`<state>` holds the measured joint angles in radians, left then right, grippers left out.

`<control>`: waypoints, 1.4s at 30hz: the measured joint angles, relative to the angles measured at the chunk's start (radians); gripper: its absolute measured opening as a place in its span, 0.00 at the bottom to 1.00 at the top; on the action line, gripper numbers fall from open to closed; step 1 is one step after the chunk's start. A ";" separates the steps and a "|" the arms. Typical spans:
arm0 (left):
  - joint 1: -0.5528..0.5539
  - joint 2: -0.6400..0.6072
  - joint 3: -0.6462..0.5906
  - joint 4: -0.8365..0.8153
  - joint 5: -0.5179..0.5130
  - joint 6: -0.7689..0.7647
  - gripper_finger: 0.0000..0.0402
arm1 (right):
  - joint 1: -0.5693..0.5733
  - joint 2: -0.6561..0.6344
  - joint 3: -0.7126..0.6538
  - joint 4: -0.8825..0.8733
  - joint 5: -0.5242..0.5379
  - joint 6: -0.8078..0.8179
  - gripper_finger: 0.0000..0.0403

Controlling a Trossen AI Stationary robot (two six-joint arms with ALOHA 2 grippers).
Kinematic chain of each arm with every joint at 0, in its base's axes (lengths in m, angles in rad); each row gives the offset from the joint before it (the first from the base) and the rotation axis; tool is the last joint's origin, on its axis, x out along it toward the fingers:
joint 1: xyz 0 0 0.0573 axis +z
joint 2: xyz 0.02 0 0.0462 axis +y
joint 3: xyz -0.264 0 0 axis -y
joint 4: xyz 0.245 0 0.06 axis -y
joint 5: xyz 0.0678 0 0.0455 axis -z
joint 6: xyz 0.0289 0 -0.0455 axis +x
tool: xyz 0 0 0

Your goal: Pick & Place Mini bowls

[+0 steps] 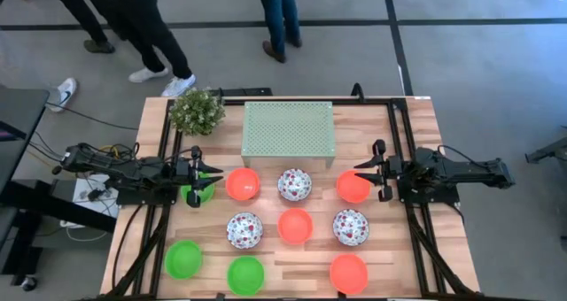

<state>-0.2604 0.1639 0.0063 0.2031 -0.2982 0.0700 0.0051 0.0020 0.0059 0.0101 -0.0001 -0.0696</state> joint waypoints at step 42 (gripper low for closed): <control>0.000 0.001 0.000 0.015 0.000 -0.240 0.21 | 0.000 0.000 0.000 0.000 0.000 0.000 0.23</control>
<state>-0.2604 0.1648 0.0062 0.2184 -0.2981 -0.1700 0.0051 0.0021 0.0055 0.0101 -0.0002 -0.0700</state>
